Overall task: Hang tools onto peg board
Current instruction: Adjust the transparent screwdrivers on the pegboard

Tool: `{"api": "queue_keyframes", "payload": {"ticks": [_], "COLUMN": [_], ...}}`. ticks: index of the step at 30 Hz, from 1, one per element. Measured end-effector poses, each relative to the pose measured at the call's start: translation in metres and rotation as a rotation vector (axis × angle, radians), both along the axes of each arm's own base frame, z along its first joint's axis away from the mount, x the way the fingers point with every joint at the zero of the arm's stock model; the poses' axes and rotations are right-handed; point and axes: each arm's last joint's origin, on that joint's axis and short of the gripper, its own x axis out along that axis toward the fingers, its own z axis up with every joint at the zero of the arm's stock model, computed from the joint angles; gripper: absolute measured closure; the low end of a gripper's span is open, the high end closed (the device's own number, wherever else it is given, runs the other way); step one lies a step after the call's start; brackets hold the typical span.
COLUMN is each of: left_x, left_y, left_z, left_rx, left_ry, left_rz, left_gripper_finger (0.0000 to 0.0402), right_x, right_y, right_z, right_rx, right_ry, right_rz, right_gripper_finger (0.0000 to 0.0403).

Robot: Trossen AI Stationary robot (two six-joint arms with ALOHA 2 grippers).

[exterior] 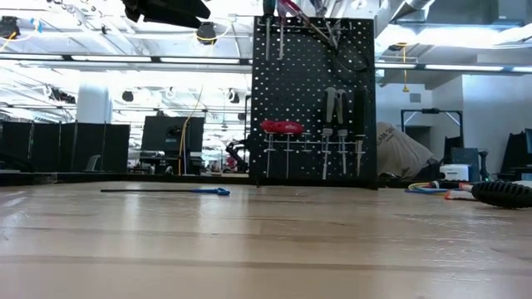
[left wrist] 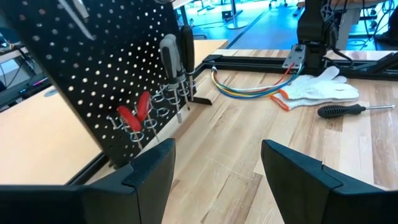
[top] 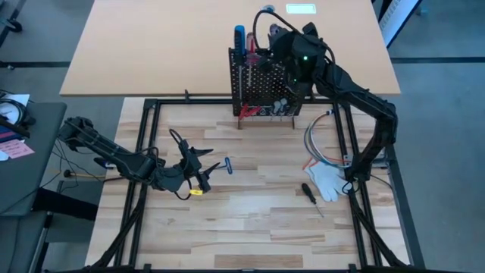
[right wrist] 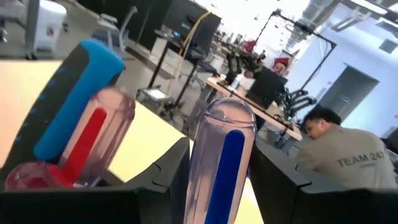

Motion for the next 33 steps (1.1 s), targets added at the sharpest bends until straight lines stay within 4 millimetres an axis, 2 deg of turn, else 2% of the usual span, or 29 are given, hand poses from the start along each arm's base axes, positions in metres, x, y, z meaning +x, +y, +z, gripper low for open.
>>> {"api": "queue_keyframes", "payload": {"ticks": [10,18,22,28,33], "left_x": [0.0,0.0,0.0,0.0,0.0], "left_y": [0.0,0.0,0.0,0.0,0.0], "left_z": [0.0,0.0,0.0,0.0,0.0], "left_rx": [-0.004,-0.006,-0.007,-0.006,-0.006], "left_ry": [-0.004,-0.005,-0.005,-0.005,-0.005], "left_rz": [0.001,0.002,0.002,0.002,0.002], "left_gripper_finger": [0.0167,0.0167,0.0167,0.0167,0.0167], "right_x": [-0.003,-0.007,-0.009,-0.012,-0.01], "right_y": [-0.004,-0.005,0.004,0.023,0.046], "right_z": [-0.01,-0.016,-0.011,0.0,0.01], "right_rx": [0.065,0.086,0.062,0.026,-0.024], "right_ry": [0.049,0.138,0.178,0.205,0.244], "right_rz": [-0.026,-0.058,-0.028,0.027,0.108], "right_gripper_finger": [0.0243,0.0168,0.0145,0.0143,0.0143]}}
